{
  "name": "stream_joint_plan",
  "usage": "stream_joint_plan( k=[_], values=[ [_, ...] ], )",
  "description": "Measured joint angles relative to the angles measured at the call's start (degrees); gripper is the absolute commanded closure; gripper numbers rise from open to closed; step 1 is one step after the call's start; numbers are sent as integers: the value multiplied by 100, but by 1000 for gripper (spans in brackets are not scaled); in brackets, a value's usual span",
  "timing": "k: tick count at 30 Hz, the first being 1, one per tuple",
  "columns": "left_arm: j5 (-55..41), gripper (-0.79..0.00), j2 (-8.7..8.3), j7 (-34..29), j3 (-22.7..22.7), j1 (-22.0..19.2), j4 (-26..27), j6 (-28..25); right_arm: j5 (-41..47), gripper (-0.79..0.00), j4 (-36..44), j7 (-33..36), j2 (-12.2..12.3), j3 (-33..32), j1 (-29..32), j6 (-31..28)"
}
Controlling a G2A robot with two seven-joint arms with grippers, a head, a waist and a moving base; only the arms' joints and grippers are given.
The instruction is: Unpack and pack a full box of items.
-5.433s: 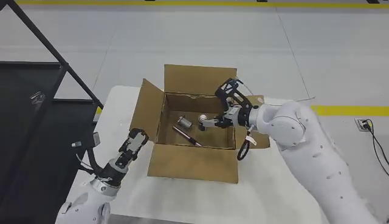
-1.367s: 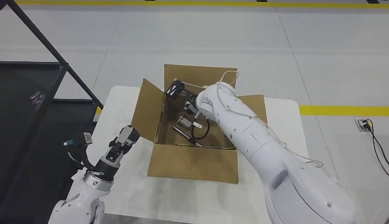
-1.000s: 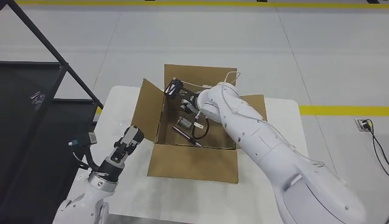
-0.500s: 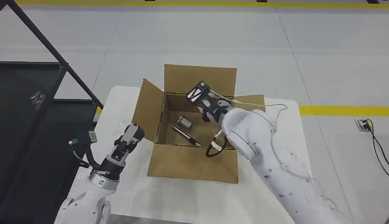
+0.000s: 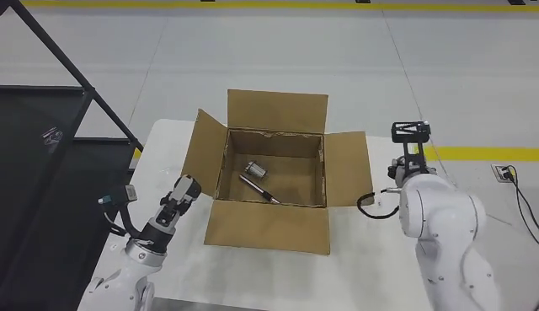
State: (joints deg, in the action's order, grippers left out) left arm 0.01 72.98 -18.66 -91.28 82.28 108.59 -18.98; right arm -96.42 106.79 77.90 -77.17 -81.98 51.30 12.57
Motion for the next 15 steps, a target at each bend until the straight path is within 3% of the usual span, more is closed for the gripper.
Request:
stream_joint_plan(
  k=[10, 15],
  values=[
    [-2, -785, -7, -11, -6, 11, 14, -7, 1261, 0, -2385, -702, 9, -657, -373, -285],
    [-2, -785, -7, -11, -6, 11, 14, -7, 1416, 0, -3061, -961, 0, -657, -576, -152]
  ],
)
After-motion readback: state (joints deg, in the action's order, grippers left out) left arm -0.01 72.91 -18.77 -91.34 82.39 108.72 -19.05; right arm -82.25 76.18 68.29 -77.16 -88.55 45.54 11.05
